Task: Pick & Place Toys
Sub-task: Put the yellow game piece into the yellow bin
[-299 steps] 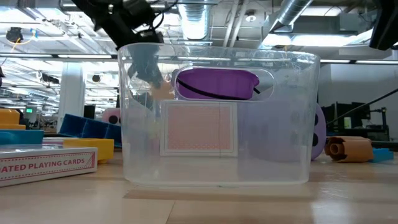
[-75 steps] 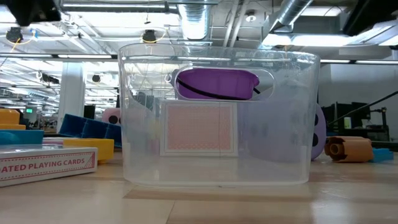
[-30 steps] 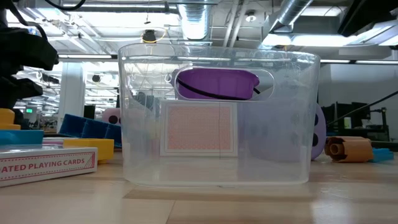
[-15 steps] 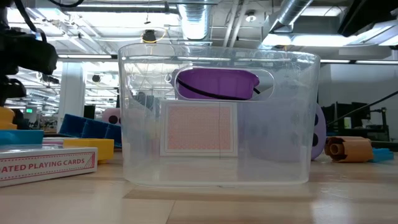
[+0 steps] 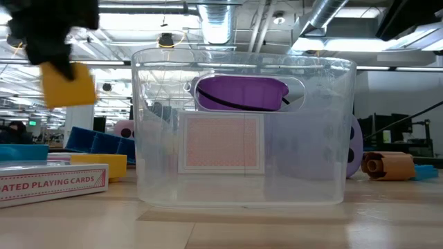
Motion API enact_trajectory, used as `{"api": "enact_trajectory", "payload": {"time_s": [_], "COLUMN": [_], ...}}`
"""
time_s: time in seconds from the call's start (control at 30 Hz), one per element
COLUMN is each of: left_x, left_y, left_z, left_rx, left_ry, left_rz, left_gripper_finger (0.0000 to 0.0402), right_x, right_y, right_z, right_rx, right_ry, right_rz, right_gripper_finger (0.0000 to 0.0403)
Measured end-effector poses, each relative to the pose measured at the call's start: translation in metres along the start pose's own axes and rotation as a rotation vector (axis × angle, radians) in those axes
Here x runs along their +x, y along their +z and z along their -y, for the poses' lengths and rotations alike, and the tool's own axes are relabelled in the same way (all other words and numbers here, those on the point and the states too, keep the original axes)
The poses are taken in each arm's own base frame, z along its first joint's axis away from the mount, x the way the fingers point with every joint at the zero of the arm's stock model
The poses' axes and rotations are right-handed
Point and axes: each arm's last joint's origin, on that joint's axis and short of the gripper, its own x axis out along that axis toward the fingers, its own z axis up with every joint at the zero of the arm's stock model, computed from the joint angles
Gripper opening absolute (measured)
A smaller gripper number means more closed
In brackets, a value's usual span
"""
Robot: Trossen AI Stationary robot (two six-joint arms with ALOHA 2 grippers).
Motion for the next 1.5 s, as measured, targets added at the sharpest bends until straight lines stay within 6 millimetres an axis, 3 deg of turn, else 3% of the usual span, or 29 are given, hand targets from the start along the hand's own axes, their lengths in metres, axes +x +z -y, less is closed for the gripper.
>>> {"api": "enact_trajectory", "payload": {"time_s": [0.17,0.43,0.7,0.83,1.07,1.5], "left_x": [-0.003,0.014,0.066,0.089,0.107,0.111], "left_y": [0.03,0.091,0.138,0.144,0.149,0.153], "left_z": [-0.006,-0.032,-0.062,-0.084,-0.118,-0.143], "left_rx": [-0.023,-0.19,-0.398,-0.47,-0.558,-0.632], "left_ry": [0.075,0.147,0.081,0.135,0.217,0.274], "left_rz": [0.157,0.419,0.437,0.386,0.338,0.339], "left_gripper_finger": [0.0122,0.0122,0.0122,0.0122,0.0139,0.0135], "right_x": [0.0,0.0,-0.001,-0.001,-0.002,-0.002], "right_y": [0.0,0.0,0.0,-0.001,-0.002,-0.002], "right_z": [0.0,0.0,0.0,-0.001,-0.001,-0.001], "right_rx": [-0.023,-0.023,-0.029,-0.04,-0.062,-0.059], "right_ry": [0.0,-0.001,0.001,0.005,0.009,0.009], "right_rz": [0.0,0.0,0.001,0.004,0.006,0.006], "right_gripper_finger": [0.0129,0.0129,0.0129,0.0129,0.0129,0.0129]}}
